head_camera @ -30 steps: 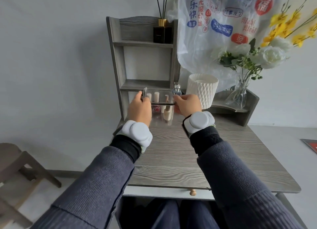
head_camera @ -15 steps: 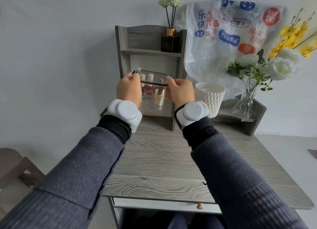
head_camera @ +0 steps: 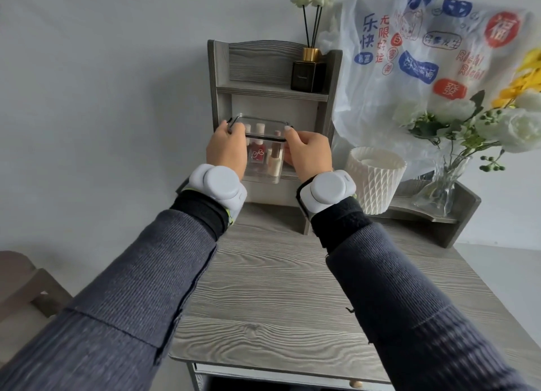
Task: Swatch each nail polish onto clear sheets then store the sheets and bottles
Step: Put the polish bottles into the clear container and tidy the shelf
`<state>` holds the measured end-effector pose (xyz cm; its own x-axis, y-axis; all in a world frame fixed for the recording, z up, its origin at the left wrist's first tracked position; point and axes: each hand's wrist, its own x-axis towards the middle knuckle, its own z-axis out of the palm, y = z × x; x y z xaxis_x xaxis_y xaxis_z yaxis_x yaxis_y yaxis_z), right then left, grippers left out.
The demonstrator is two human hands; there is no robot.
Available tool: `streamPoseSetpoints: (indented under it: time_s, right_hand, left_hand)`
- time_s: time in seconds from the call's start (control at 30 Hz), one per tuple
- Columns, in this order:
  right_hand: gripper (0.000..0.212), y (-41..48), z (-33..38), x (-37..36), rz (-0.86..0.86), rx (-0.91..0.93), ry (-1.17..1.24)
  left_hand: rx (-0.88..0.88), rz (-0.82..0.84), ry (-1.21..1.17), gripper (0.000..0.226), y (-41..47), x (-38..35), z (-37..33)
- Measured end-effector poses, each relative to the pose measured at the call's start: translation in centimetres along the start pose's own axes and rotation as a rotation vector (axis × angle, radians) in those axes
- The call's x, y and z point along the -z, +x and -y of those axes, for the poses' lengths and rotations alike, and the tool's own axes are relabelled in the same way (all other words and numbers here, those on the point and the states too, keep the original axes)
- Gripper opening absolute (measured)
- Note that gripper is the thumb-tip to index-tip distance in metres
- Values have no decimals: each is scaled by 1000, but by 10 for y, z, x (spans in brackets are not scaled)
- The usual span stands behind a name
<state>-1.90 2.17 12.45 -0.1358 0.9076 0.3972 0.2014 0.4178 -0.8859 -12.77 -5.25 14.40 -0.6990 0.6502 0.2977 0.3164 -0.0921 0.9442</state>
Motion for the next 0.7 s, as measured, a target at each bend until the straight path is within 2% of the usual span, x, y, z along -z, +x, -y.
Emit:
streamPoseSetpoints:
  time_s: [0.1, 0.17, 0.3, 0.37, 0.53, 0.63, 0.7]
  right_hand:
    - [53, 7, -3, -3, -5, -5, 2]
    - [56, 11, -4, -6, 2, -8, -1]
    - [37, 20, -5, -11, 11, -4, -22]
    - [36, 23, -7, -14, 10, -1, -24]
    - [38, 27, -11, -22, 6, -9, -16]
    - [37, 32, -15, -25, 2, -13, -3]
    - [39, 34, -18, -26, 5, -22, -1]
  left_hand:
    - [6, 0, -9, 24, 6, -2, 3]
    - [8, 3, -14, 27, 12, -4, 6]
    - [7, -12, 2, 19, 23, -8, 11]
    - [7, -6, 7, 20, 26, -9, 13]
    - [48, 36, -9, 40, 31, -9, 16]
    - [71, 88, 2, 71, 33, -10, 18]
    - [76, 149, 28, 74, 34, -12, 21]
